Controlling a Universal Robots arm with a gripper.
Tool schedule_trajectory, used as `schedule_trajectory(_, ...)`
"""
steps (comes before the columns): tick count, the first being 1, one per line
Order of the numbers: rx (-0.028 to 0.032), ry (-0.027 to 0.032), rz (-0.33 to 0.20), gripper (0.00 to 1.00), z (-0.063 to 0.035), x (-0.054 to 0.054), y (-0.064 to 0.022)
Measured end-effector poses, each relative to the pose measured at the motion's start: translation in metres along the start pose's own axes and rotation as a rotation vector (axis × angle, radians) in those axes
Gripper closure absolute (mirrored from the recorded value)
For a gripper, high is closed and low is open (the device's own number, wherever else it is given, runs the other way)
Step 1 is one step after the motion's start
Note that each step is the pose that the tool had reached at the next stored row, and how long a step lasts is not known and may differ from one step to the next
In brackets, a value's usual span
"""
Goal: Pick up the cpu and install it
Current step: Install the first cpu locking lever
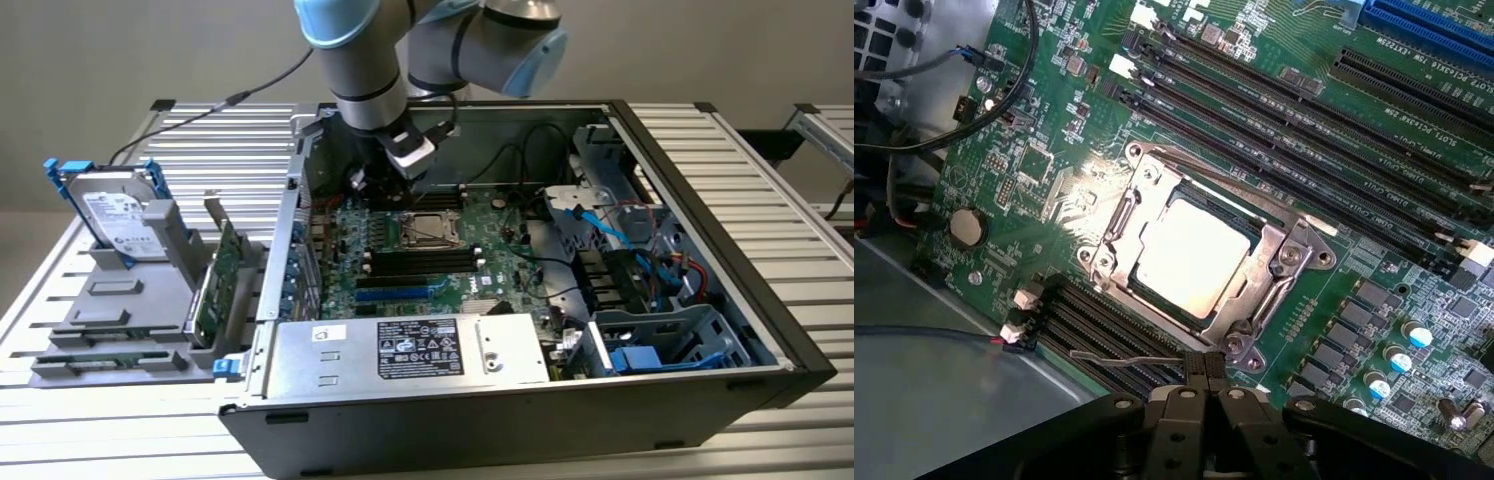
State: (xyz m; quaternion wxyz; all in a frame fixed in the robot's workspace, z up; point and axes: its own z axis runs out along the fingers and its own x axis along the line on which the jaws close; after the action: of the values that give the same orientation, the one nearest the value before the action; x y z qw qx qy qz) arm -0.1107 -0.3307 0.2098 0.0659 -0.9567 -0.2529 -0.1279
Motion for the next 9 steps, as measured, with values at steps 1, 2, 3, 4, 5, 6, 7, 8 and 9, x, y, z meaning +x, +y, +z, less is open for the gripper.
schedule_trajectory(1,-0.0006,0.0011,0.0,0.89,0.0002,0.0003,-0.0016)
schedule_trajectory(2,-0.0012,0.0022,0.0,0.89,0.0004,0.0007,-0.0032)
schedule_trajectory(3,-0.0017,0.0031,-0.001,0.89,0.0006,0.0009,-0.0045)
schedule_trajectory(4,-0.002,0.0037,-0.001,0.89,0.0007,0.001,-0.0055)
schedule_trajectory(5,-0.0023,0.0042,-0.001,0.89,0.0006,0.0007,-0.006)
schedule_trajectory(6,-0.0025,0.0047,-0.001,0.89,0.0005,0.0004,-0.0062)
schedule_trajectory(7,-0.0032,0.005,0.001,0.89,0.0005,0.0004,-0.0062)
schedule_trajectory(8,-0.0039,0.0053,0.003,0.89,0.0005,0.0004,-0.0062)
schedule_trajectory(9,-0.005,0.0057,0.007,0.89,0.0005,0.0003,-0.0061)
